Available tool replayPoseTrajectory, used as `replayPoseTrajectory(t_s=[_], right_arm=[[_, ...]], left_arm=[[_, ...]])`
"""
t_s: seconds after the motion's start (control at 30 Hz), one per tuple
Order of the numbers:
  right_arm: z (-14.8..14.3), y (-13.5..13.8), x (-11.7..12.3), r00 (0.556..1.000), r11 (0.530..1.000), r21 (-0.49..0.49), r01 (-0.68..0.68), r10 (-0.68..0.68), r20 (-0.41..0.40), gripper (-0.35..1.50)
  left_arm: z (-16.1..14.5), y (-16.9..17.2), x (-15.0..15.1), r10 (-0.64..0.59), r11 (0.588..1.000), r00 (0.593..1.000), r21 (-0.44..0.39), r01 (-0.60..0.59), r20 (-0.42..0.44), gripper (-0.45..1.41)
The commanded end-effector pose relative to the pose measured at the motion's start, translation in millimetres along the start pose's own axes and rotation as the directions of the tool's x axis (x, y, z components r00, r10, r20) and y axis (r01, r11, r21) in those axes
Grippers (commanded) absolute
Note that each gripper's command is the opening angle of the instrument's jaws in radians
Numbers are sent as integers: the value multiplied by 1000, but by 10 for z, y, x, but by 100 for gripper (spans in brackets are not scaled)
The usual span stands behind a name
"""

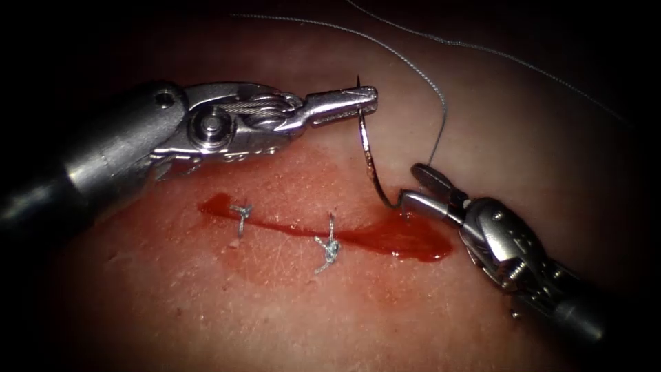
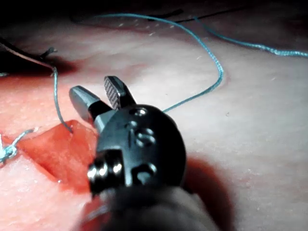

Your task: Wound Closure

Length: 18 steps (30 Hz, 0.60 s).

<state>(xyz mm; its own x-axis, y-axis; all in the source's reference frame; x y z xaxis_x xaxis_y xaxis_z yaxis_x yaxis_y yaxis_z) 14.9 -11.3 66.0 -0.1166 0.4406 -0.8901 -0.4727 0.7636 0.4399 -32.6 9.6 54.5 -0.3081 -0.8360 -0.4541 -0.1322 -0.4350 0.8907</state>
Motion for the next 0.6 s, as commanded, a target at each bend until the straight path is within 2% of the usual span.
replayPoseTrajectory(t_s=[0.03,0.07,0.1,0.17,0.23,0.3,0.33,0.37,0.43,0.5,0.53,0.57,0.6], right_arm=[[14,2,5,1000,1000,12,5,-5,-6,-10],[18,2,3,1000,999,45,13,-13,-5,-28],[22,4,3,999,997,67,39,-39,-6,-35],[29,13,11,999,999,22,42,-42,-4,-35],[29,14,10,999,999,29,43,-43,-5,-35],[29,11,4,999,992,114,48,-48,-2,-35],[30,7,0,999,980,196,34,-38,17,-35],[30,6,-1,999,973,229,13,-21,31,-35],[33,-8,0,998,934,356,-28,6,62,-35],[32,-17,0,997,914,403,-53,24,75,-35],[28,-36,-1,994,902,424,-88,53,92,-35],[25,-47,0,992,895,431,-114,75,105,-35],[25,-47,0,992,895,431,-114,75,105,-35]], left_arm=[[6,-13,-6,18,1000,1000,16,-18,5,-45],[4,-16,-7,16,1000,1000,26,-16,19,-45],[3,-19,-7,27,999,999,28,-27,24,-45],[1,-29,-9,53,998,998,32,-53,17,-45],[0,-37,-11,78,995,997,57,-79,21,-45],[-1,-49,-15,131,984,991,118,-134,32,-45],[-1,-55,-18,197,966,980,161,-200,38,-45],[-1,-56,-19,223,959,974,169,-227,42,-45],[0,-58,-23,352,914,933,188,-360,74,-45],[0,-57,-25,412,889,907,184,-420,84,-45],[-2,-58,-30,488,849,867,175,-498,98,-45],[-6,-59,-37,520,831,846,156,-533,121,-45],[-6,-59,-37,520,831,846,156,-533,121,-45]])
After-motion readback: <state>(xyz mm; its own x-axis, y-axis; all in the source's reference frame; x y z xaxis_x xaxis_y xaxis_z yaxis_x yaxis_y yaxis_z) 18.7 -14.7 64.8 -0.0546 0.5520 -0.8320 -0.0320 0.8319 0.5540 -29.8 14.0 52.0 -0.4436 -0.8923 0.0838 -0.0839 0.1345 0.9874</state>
